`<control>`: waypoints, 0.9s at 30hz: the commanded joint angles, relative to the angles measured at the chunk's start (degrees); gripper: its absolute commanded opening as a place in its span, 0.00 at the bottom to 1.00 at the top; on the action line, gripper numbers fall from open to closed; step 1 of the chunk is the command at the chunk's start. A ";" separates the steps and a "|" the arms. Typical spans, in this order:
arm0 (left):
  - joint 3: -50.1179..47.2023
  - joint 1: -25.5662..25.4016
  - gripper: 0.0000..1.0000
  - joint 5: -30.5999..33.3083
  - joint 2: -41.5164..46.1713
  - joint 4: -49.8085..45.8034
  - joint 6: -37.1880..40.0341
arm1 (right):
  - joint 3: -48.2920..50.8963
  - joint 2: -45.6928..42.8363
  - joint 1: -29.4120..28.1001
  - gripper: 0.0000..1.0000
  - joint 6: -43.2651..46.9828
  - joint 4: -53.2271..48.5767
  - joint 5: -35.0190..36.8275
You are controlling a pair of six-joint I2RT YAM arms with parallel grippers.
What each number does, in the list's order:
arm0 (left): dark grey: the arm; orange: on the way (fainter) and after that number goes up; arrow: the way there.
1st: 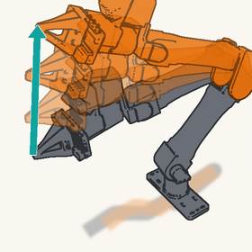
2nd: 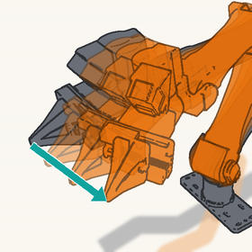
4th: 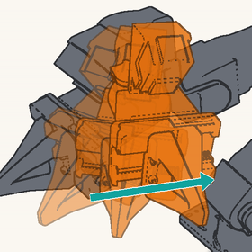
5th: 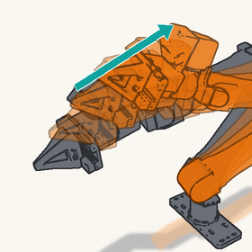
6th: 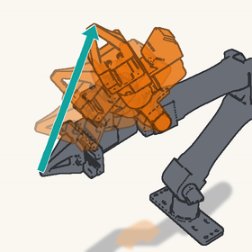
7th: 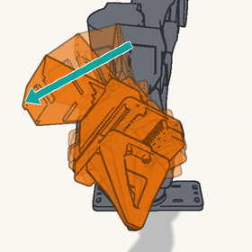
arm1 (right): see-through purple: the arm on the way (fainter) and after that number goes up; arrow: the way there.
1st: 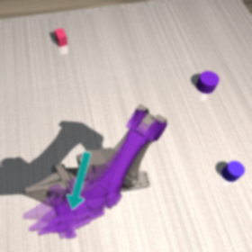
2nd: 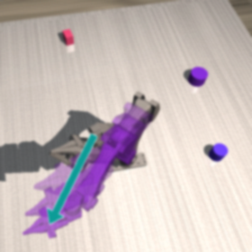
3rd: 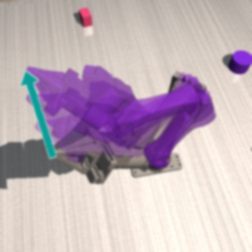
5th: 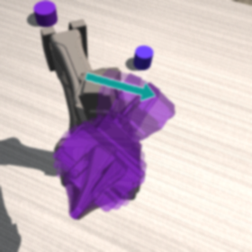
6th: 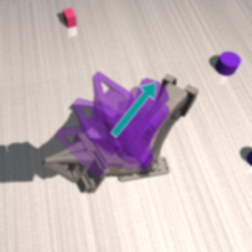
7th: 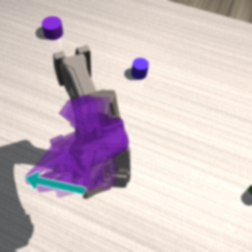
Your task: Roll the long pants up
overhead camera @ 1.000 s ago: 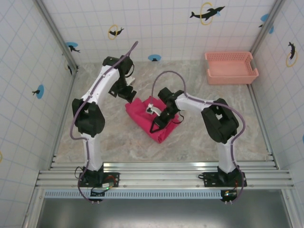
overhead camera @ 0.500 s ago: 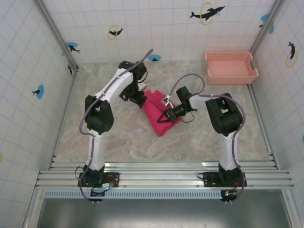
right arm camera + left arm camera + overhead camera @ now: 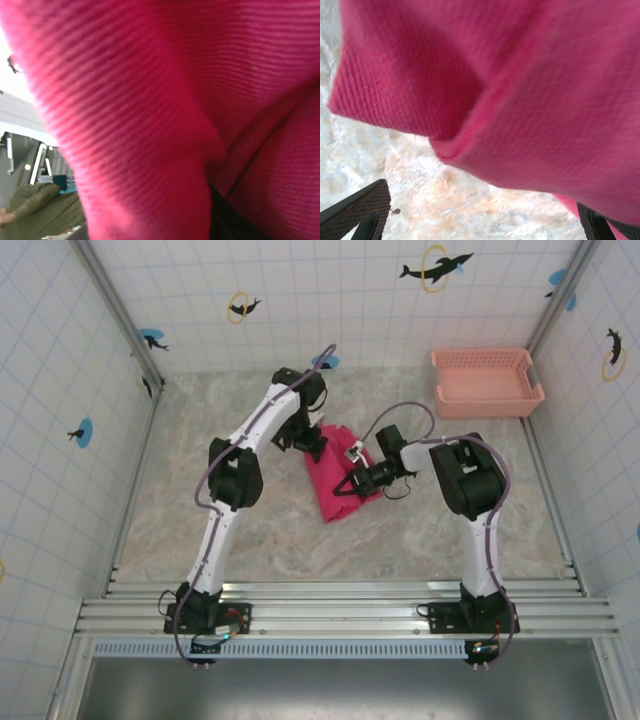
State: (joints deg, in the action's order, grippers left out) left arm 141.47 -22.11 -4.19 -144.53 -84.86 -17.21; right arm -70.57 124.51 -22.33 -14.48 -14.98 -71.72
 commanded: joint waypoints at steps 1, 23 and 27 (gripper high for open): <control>1.55 -2.25 0.97 -2.02 -5.00 2.73 -3.65 | 0.79 2.32 -0.41 0.50 -1.17 -2.05 9.96; -14.84 -3.64 0.98 -2.09 16.50 14.15 -9.12 | -6.56 6.01 -0.30 0.36 -0.76 -16.19 15.67; -10.38 -3.74 0.97 -4.82 10.88 14.81 -9.84 | -6.25 6.33 -0.27 0.36 -0.97 -15.56 15.22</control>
State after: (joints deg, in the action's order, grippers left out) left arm 129.36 -25.74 -6.11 -128.70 -72.38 -24.88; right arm -77.43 126.67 -22.63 -14.98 -29.65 -65.36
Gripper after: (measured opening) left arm 0.975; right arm 0.361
